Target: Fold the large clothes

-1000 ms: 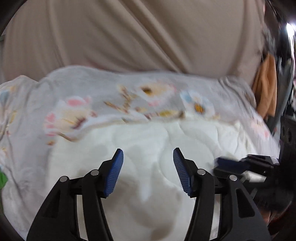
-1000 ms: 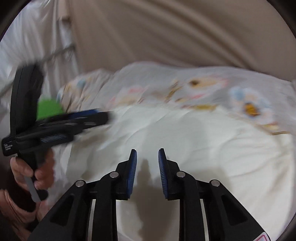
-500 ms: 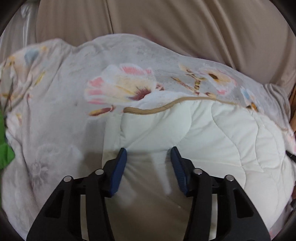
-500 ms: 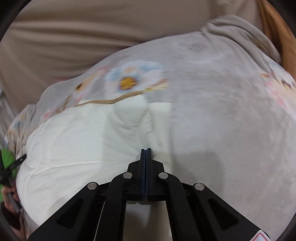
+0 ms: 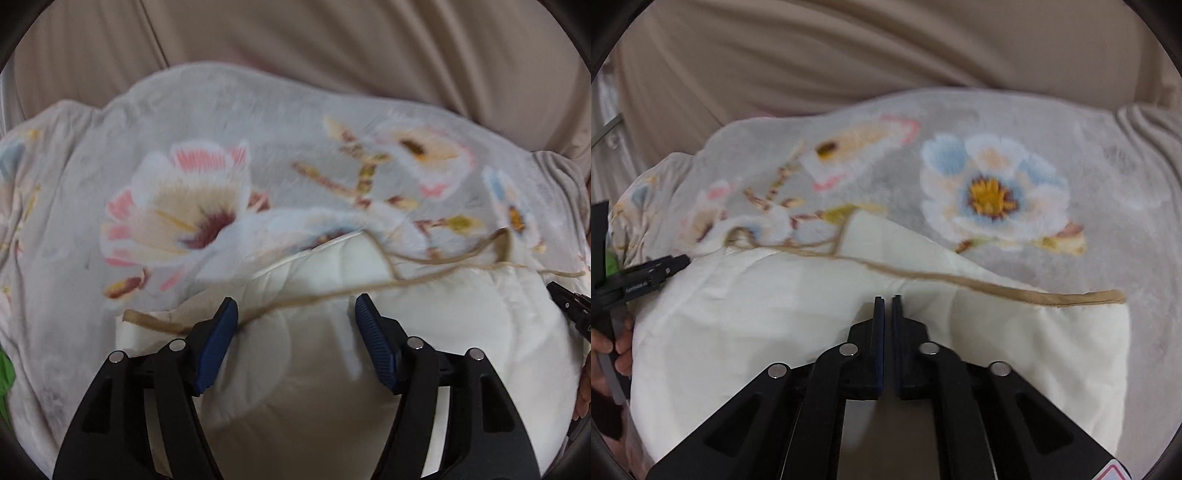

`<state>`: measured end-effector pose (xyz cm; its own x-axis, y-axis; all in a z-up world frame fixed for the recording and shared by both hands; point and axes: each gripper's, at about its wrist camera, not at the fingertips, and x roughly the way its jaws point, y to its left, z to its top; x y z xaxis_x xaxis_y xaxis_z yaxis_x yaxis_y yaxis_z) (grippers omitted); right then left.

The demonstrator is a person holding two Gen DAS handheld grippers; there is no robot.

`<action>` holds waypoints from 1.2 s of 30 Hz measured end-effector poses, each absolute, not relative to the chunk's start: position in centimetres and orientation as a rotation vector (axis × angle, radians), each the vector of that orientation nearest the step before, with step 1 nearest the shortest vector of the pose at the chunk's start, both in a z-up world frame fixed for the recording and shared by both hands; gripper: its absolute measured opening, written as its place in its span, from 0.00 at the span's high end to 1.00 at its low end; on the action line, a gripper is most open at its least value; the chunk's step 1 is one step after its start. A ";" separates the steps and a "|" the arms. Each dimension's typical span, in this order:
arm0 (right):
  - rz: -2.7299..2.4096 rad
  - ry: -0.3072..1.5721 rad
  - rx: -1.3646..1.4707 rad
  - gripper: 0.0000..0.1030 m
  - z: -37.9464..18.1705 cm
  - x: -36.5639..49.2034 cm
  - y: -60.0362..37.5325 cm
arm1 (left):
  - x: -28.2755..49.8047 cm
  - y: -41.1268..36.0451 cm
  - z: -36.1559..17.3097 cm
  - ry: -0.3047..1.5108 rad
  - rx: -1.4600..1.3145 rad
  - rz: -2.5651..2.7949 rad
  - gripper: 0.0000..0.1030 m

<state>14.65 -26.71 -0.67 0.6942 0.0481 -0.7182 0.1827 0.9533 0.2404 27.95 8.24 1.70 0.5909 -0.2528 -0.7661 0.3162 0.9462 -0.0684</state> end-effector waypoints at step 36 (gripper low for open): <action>-0.193 0.634 0.436 0.91 2.2 7.2 -34.5 | 27.9 17.3 4.1 0.875 -0.230 -0.414 0.90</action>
